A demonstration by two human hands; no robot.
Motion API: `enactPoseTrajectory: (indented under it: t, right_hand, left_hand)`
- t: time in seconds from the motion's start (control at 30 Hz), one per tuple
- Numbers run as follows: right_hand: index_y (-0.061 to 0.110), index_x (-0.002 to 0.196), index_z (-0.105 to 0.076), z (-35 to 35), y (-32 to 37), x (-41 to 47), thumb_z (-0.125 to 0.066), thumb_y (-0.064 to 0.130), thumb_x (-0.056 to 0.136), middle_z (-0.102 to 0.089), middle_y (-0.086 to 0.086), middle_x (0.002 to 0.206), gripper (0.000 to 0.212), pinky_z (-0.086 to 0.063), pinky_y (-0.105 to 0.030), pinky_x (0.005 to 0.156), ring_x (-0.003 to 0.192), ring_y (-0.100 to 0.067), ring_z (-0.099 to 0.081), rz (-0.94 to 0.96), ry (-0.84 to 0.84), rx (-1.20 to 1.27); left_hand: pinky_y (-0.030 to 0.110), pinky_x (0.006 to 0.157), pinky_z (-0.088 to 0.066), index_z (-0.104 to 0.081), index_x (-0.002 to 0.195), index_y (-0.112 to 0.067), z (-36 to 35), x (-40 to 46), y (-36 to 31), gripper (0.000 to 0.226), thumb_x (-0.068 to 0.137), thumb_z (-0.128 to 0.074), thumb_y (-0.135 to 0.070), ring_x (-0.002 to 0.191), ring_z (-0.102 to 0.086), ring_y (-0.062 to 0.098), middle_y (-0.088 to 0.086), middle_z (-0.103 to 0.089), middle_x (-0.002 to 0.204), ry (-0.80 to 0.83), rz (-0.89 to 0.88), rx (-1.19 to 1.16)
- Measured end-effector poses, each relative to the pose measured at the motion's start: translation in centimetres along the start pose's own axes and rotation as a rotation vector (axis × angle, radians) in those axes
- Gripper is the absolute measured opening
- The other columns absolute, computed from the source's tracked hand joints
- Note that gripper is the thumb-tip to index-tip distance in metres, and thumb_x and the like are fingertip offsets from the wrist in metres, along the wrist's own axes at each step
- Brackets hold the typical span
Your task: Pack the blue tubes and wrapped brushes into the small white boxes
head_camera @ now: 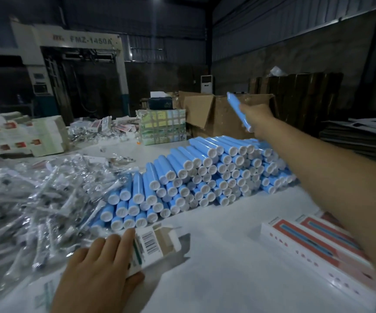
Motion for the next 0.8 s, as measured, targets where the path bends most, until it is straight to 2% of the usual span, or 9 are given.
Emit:
enactPoseTrajectory:
  t: [0.1,0.2,0.27,0.37,0.47,0.5,0.6,0.7,0.8]
  right_hand:
    - [0.008,0.092,-0.061,0.2,0.8,-5.4,-0.062,0.034,0.091,-0.053,-0.008,0.074,0.026,-0.038,-0.016,0.036,0.05,-0.014,-0.05,0.006,0.156,0.314]
    - [0.008,0.088,-0.058,-0.7,-1.4,-12.3,-0.056,0.029,0.094,-0.051,-0.007,0.071,0.022,-0.039,-0.018,0.038,0.045,-0.012,-0.05,-0.065,0.373,0.468]
    - [0.009,0.09,-0.059,-2.0,-3.1,-17.2,-0.051,0.027,0.096,-0.05,-0.006,0.069,0.021,-0.039,-0.018,0.038,0.043,-0.009,-0.049,-0.137,0.483,0.552]
    - [0.012,0.083,-0.065,-4.1,-5.1,-22.3,-0.056,0.025,0.093,-0.061,-0.005,0.072,0.019,-0.042,-0.018,0.04,0.047,-0.007,-0.056,-0.18,0.408,0.594]
    - [0.013,0.091,-0.067,-5.8,-6.1,-24.7,-0.06,0.019,0.092,-0.068,-0.012,0.092,0.01,-0.048,-0.022,0.051,0.065,-0.011,-0.062,-0.119,0.343,0.659]
    - [0.014,0.105,-0.066,-6.1,-6.3,-25.3,-0.06,0.017,0.092,-0.067,-0.013,0.095,0.014,-0.049,-0.024,0.052,0.068,-0.013,-0.061,-0.094,0.342,0.662]
    - [0.024,0.144,-0.034,-6.4,-7.4,-25.8,-0.062,0.008,0.089,-0.065,-0.005,0.072,0.064,-0.044,-0.023,0.043,0.052,-0.009,-0.055,0.053,0.298,0.575]
    - [0.036,0.151,-0.006,-6.0,-7.9,-25.8,-0.063,0.003,0.087,-0.067,-0.002,0.064,0.092,-0.05,-0.023,0.048,0.05,-0.01,-0.058,0.166,0.309,0.531]
    - [0.04,0.15,0.005,-5.7,-8.0,-25.5,-0.062,0.001,0.087,-0.067,-0.002,0.06,0.1,-0.054,-0.025,0.053,0.051,-0.012,-0.061,0.195,0.326,0.538]
  left_hand:
    - [0.039,0.052,-0.052,-0.07,0.109,-0.001,0.9,-0.2,-0.5,0.067,0.069,-0.061,-0.055,0.067,-0.066,0.03,0.009,-0.068,0.083,0.023,0.024,0.041]
    - [0.04,0.062,-0.053,-0.065,0.119,-0.005,1.6,-0.4,-0.6,0.079,0.058,-0.084,-0.052,0.08,-0.066,0.029,0.008,-0.068,0.094,0.101,0.11,-0.006]
    - [0.04,0.077,-0.048,-0.053,0.133,-0.009,2.0,-0.7,-0.5,0.08,0.071,-0.072,-0.056,0.097,-0.061,0.028,0.005,-0.064,0.11,0.121,0.164,-0.039]
    - [0.036,0.094,-0.036,-0.023,0.148,-0.017,1.9,-1.1,-0.1,0.081,0.086,-0.048,-0.063,0.117,-0.046,0.023,0.0,-0.047,0.132,0.107,0.207,-0.064]
    - [0.035,0.099,-0.032,-0.013,0.149,-0.019,2.0,-1.4,0.2,0.082,0.087,-0.043,-0.065,0.121,-0.041,0.022,-0.001,-0.042,0.136,0.098,0.239,-0.079]
    - [0.035,0.098,-0.032,-0.013,0.148,-0.019,2.2,-1.5,0.2,0.082,0.087,-0.044,-0.065,0.12,-0.042,0.022,-0.001,-0.042,0.136,0.084,0.245,-0.089]
    - [0.035,0.096,-0.033,-0.017,0.148,-0.019,2.5,-2.0,0.3,0.082,0.086,-0.046,-0.064,0.117,-0.044,0.023,-0.001,-0.044,0.134,0.05,0.249,-0.101]
    - [0.036,0.096,-0.034,-0.016,0.148,-0.019,2.3,-2.1,0.4,0.081,0.086,-0.046,-0.064,0.117,-0.043,0.022,0.0,-0.044,0.134,0.035,0.248,-0.098]
    - [0.035,0.097,-0.033,-0.016,0.148,-0.019,2.3,-2.1,0.2,0.081,0.087,-0.046,-0.064,0.117,-0.042,0.022,-0.001,-0.043,0.135,0.036,0.235,-0.102]
Point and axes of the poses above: each hand's wrist, its own x-axis towards the middle knuckle, its own z-axis out of the back of the hand, y = z × x, the point moved 1 cm from there along x, towards the middle knuckle
